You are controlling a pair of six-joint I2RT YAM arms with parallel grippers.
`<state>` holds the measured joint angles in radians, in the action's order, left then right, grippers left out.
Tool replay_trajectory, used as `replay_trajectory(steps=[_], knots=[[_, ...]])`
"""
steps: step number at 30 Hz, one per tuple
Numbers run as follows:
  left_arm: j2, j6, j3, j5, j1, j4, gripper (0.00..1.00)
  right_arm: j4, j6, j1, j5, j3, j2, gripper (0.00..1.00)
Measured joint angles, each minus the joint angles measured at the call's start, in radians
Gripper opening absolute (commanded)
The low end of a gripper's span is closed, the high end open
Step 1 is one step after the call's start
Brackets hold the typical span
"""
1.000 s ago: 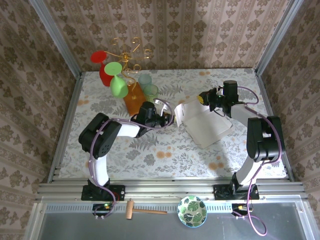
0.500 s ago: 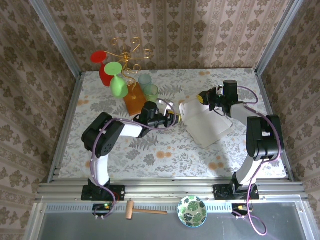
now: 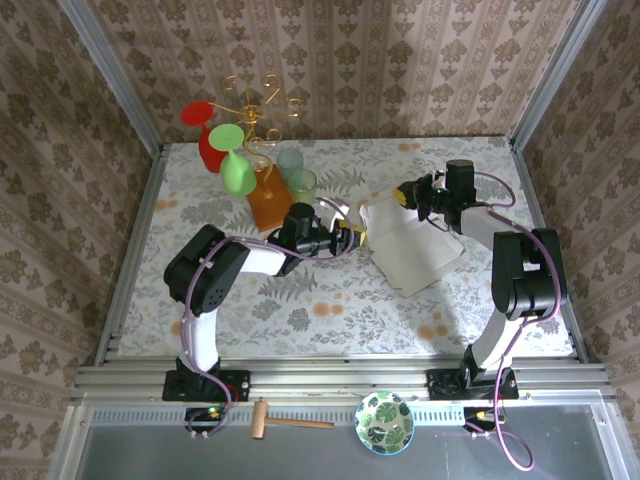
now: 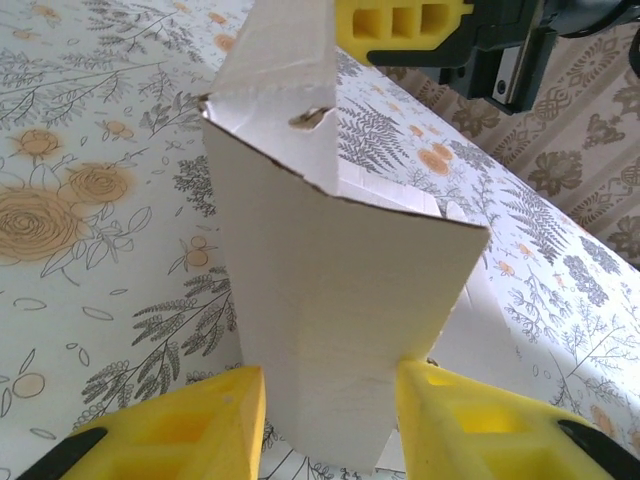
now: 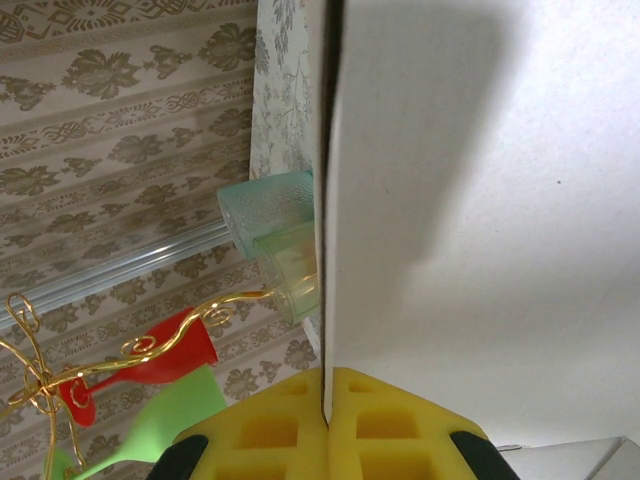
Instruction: Fold the paper box
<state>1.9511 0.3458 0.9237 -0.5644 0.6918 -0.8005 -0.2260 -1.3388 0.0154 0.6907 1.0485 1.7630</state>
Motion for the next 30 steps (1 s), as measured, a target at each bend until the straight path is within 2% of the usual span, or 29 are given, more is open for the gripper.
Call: replay_trajectory(steps=[10, 30], knots=[[0.01, -0.01, 0.027, -0.011, 0.002, 0.0, 0.41, -0.024, -0.008, 0.0, 0.006, -0.001, 0.0, 0.0], [0.081, -0.028, 0.098, 0.059, 0.018, 0.013, 0.36, -0.221, -0.053, -0.008, 0.029, -0.095, 0.002, 0.0]])
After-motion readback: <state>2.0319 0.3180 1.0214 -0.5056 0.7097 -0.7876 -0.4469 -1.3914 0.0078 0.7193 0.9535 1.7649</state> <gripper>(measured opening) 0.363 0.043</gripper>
